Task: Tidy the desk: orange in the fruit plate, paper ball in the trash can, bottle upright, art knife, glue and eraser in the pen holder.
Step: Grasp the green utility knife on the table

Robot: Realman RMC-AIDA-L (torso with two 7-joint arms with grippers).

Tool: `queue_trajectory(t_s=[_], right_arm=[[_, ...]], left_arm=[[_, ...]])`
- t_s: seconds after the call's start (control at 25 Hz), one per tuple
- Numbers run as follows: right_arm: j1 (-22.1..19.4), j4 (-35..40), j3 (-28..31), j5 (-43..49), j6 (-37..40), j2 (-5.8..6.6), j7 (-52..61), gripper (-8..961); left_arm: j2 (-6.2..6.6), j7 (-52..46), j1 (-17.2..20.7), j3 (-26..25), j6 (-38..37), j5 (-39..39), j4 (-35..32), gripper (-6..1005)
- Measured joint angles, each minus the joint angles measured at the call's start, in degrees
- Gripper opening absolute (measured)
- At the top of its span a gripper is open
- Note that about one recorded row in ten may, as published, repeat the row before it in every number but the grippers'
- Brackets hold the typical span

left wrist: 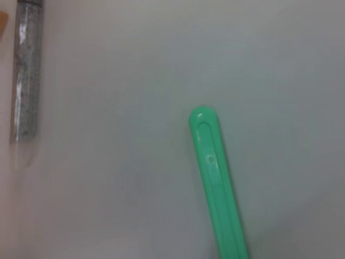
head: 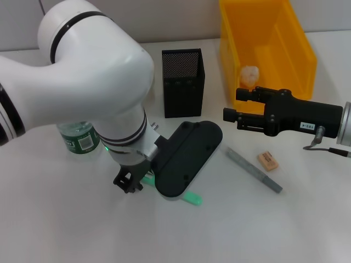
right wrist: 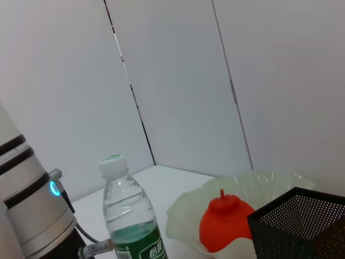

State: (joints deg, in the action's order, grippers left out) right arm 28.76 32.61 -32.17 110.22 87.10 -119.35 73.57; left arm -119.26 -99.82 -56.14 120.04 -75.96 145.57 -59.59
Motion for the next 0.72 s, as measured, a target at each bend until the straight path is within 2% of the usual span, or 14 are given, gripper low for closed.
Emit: queue_trajectory(t_s=[0.24, 0.6, 0.72], right_arm=[[0.26, 0.00, 0.00, 0.00, 0.00, -0.06, -0.06, 739], [1.08, -1.10, 0.00, 0.00, -0.11, -0.09, -0.71, 739], [1.35, -1.41, 0.00, 0.00, -0.50, -0.09, -0.77, 739]], left_arm=[[0.00, -0.58, -0.02, 0.03, 0.00, 0.04, 0.10, 342], [0.00, -0.58, 0.06, -0.09, 0.02, 0.06, 0.54, 219], [0.00, -0.64, 0.08, -0.15, -0.03, 0.06, 0.59, 215]])
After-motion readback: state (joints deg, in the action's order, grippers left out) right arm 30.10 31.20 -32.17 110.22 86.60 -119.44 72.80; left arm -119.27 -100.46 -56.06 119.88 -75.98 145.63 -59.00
